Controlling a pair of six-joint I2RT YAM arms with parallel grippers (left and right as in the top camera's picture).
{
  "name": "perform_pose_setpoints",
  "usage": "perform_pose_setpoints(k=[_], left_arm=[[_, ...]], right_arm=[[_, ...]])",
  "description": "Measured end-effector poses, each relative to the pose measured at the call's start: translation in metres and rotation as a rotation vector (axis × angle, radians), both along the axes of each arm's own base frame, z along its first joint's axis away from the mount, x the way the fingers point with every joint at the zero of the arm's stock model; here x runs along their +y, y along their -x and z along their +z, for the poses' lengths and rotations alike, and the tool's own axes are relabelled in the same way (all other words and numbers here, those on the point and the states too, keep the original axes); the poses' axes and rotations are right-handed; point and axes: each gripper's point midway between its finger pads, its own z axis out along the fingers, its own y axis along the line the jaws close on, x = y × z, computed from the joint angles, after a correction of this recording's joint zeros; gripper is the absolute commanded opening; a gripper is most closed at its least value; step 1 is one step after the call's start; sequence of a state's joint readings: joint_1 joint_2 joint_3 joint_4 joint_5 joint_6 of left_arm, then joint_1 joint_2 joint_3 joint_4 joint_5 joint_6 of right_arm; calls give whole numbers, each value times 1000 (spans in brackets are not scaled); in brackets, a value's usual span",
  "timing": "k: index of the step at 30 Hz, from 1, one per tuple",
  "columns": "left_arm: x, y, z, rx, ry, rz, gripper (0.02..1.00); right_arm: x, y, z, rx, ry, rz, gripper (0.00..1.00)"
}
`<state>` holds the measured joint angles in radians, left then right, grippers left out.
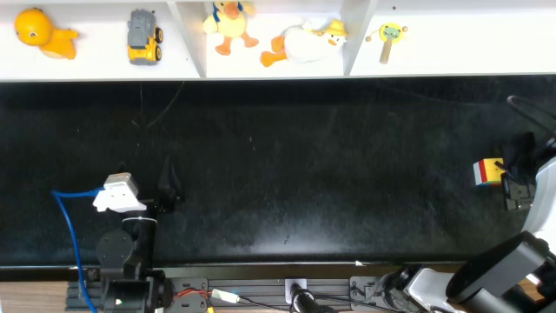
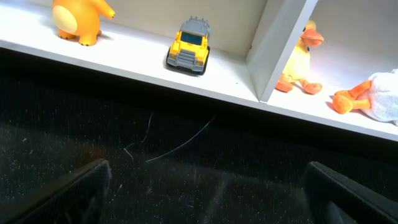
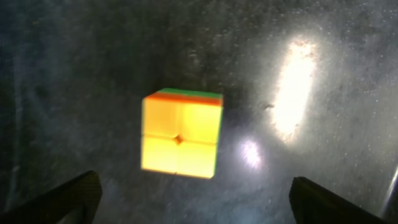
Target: Store Toys
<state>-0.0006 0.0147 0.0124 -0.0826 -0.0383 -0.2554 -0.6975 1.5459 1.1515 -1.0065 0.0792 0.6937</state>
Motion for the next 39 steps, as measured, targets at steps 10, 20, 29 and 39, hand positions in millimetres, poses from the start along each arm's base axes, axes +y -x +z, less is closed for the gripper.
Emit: perform_pose_setpoints(k=[10, 20, 29, 39], left_arm=[[0, 0, 0, 0, 0, 0, 998], [0, 0, 0, 0, 0, 0, 998], [0, 0, 0, 0, 0, 0, 996], [0, 0, 0, 0, 0, 0, 998]], right_arm=[[-15, -2, -15, 1, 72, -21, 998], [-9, -15, -55, 68, 25, 15, 998], [-2, -31, -67, 77, 41, 65, 906], [-6, -28, -66, 99, 67, 61, 702]])
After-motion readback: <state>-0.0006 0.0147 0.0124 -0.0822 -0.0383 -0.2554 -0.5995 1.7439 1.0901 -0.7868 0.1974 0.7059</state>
